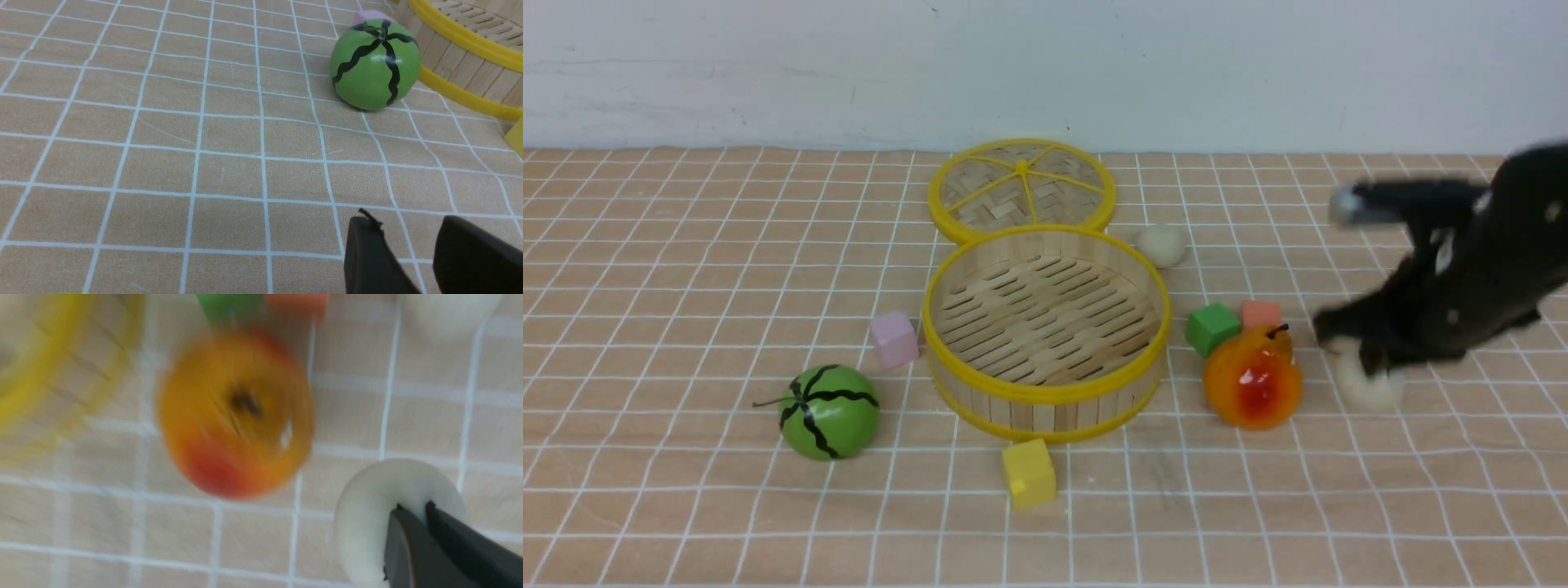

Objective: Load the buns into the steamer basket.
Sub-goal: Use the right arm to put the steamed stuffed bun into the steamer

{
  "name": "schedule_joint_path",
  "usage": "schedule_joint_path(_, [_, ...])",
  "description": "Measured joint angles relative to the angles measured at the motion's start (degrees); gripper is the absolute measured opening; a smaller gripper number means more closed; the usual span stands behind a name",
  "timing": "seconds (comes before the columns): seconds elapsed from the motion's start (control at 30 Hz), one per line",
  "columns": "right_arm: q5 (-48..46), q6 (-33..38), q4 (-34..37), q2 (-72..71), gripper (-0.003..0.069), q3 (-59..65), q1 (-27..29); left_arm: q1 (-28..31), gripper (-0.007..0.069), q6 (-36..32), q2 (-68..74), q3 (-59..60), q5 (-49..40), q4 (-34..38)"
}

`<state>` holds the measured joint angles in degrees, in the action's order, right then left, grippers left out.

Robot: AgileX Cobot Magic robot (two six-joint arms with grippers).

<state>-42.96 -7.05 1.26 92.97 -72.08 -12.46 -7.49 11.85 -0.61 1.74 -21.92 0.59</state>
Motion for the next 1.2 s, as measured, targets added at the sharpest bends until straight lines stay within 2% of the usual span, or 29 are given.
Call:
schedule_joint_path(0.17, [-1.64, 2.13, 4.15, -1.11, 0.0003, -8.5, -3.18, 0.0, 0.0238, 0.0, 0.0, 0.0, 0.0, 0.0])
schedule_joint_path(0.27, [-0.15, 4.24, 7.92, 0.52, 0.0003, -13.38, -7.25, 0.0, 0.0238, 0.0, 0.0, 0.0, 0.0, 0.0])
schedule_joint_path(0.43, [4.43, 5.97, 13.91, 10.85, 0.0003, -19.33, -14.26, 0.0, 0.0238, 0.0, 0.0, 0.0, 0.0, 0.0])
schedule_joint_path(0.6, [5.36, 7.05, 15.12, 20.53, 0.0003, -22.39, -17.17, 0.0, 0.0238, 0.0, 0.0, 0.0, 0.0, 0.0])
schedule_joint_path(0.83, [8.08, 7.05, 15.17, 28.87, 0.0016, -23.23, -17.69, 0.0, 0.0238, 0.0, 0.0, 0.0, 0.0, 0.0])
schedule_joint_path(0.93, [9.41, 7.05, 15.17, 29.38, 0.0055, -23.81, -17.69, 0.0, 0.0238, 0.0, 0.0, 0.0, 0.0, 0.0])
schedule_joint_path(1.03, [9.22, 7.05, 15.17, 28.93, 0.0135, -23.93, -17.76, 0.0, 0.0238, 0.0, 0.0, 0.0, 0.0, 0.0])
schedule_joint_path(1.07, [9.22, 7.05, 15.17, 28.98, 0.0135, -23.93, -17.76, 0.0, 0.0238, 0.0, 0.0, 0.0, 0.0, 0.0])
schedule_joint_path(1.2, [7.9, 7.05, 15.1, 26.59, 0.0346, -23.81, -17.77, 0.0, 0.0238, 0.0, 0.0, 0.0, 0.0, 0.0])
